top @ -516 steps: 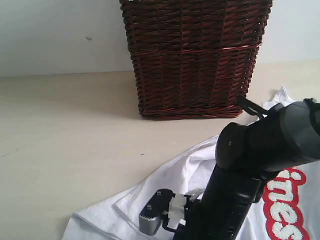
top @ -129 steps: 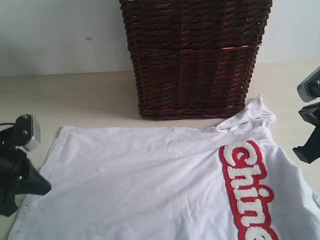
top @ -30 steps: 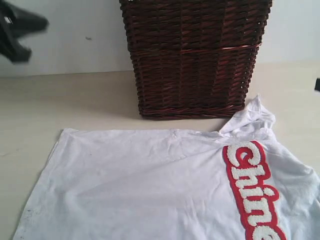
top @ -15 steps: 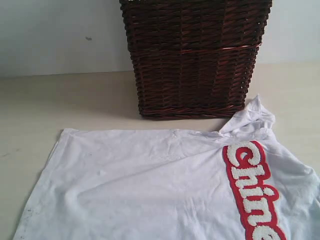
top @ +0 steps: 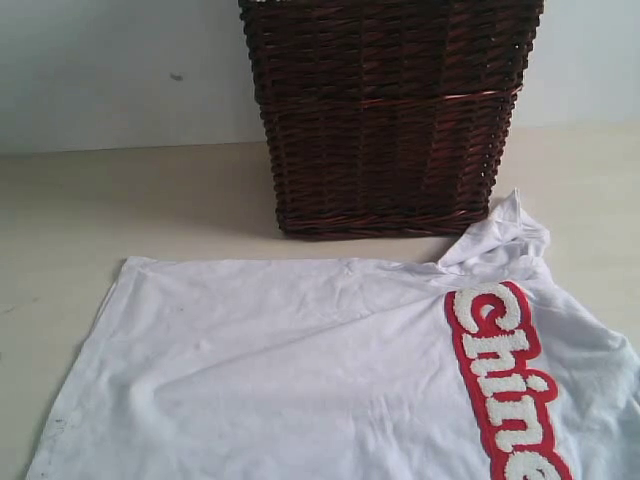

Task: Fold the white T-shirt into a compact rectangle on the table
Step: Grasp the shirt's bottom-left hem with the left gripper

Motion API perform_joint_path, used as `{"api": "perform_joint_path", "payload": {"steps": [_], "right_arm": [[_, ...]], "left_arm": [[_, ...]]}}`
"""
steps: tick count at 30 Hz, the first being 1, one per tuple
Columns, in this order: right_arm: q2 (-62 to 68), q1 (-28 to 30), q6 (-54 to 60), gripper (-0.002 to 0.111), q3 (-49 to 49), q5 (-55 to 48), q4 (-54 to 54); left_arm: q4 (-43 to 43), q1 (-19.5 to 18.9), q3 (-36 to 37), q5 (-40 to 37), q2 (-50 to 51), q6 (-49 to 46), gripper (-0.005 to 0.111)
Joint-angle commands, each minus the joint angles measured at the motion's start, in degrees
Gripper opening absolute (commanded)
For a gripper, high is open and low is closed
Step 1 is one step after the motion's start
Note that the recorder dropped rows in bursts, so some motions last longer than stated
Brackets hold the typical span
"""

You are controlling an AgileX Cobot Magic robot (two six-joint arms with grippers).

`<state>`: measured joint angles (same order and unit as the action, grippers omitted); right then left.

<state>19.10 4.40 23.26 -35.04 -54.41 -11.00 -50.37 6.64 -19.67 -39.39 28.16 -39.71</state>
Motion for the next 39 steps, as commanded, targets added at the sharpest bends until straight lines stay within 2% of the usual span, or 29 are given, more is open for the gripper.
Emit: {"api": "perform_joint_path", "payload": {"steps": [1, 7, 11, 14, 16, 18, 20, 22, 23, 24, 25, 27, 29, 32, 36, 39], "right_arm": [[-0.2, 0.3, 1.2, 0.0, -0.2, 0.1, -1.0], [-0.2, 0.3, 1.2, 0.0, -0.2, 0.1, -2.2], [-0.2, 0.3, 1.0, 0.0, -0.2, -0.3, -3.3], [-0.2, 0.3, 1.0, 0.0, -0.2, -1.7, -3.7], [-0.2, 0.3, 1.0, 0.0, -0.2, -3.2, -3.7], [-0.2, 0.3, 1.0, 0.0, -0.2, -4.1, -3.7], [-0.2, 0.3, 1.0, 0.0, -0.2, -4.4, -3.7], [-0.2, 0.3, 1.0, 0.0, -0.2, -4.4, -3.7], [-0.2, 0.3, 1.0, 0.0, -0.2, -4.4, -3.7], [-0.2, 0.3, 1.0, 0.0, -0.2, -4.4, -3.7], [-0.2, 0.3, 1.0, 0.0, -0.2, -4.4, -3.7], [-0.2, 0.3, 1.0, 0.0, -0.2, -4.3, -3.7], [-0.2, 0.3, 1.0, 0.0, -0.2, -4.1, -3.7], [-0.2, 0.3, 1.0, 0.0, -0.2, -4.1, -3.7], [-0.2, 0.3, 1.0, 0.0, -0.2, -4.1, -3.7], [-0.2, 0.3, 1.0, 0.0, -0.2, -4.1, -3.7]], "left_arm": [[0.1, 0.2, -3.1, -7.1, 5.5, -1.9, 0.0], [2.1, 0.2, -11.0, -28.3, 23.9, -15.2, 0.0], [6.0, 0.2, -19.3, -30.6, 39.6, -24.3, 0.0], [13.6, 0.2, -24.2, -30.6, 47.9, -33.9, 0.0], [19.2, 0.2, -25.3, -30.6, 51.6, -37.8, 0.001], [23.1, 0.2, -25.0, -30.6, 54.2, -42.2, 0.009], [25.8, 0.2, -24.4, -28.4, 55.5, -47.6, 0.024], [26.1, 0.2, -23.7, -25.2, 55.9, -53.5, 0.045], [25.4, 0.2, -22.5, -21.7, 55.9, -57.2, 0.065], [25.3, 0.5, -21.5, -17.7, 55.9, -57.7, 0.081], [26.1, 1.0, -19.1, -10.4, 55.9, -57.7, 0.093], [27.1, 1.8, -15.8, 0.5, 55.9, -58.7, 0.1], [27.2, 3.3, -13.5, 5.9, 56.9, -62.3, 0.1], [28.2, 5.0, -13.0, 6.1, 61.0, -58.2, 0.1], [34.1, 5.3, -13.2, 5.2, 65.6, -53.5, 0.1], [34.5, 5.3, -16.0, 3.1, 67.0, -48.1, 0.1]]}}
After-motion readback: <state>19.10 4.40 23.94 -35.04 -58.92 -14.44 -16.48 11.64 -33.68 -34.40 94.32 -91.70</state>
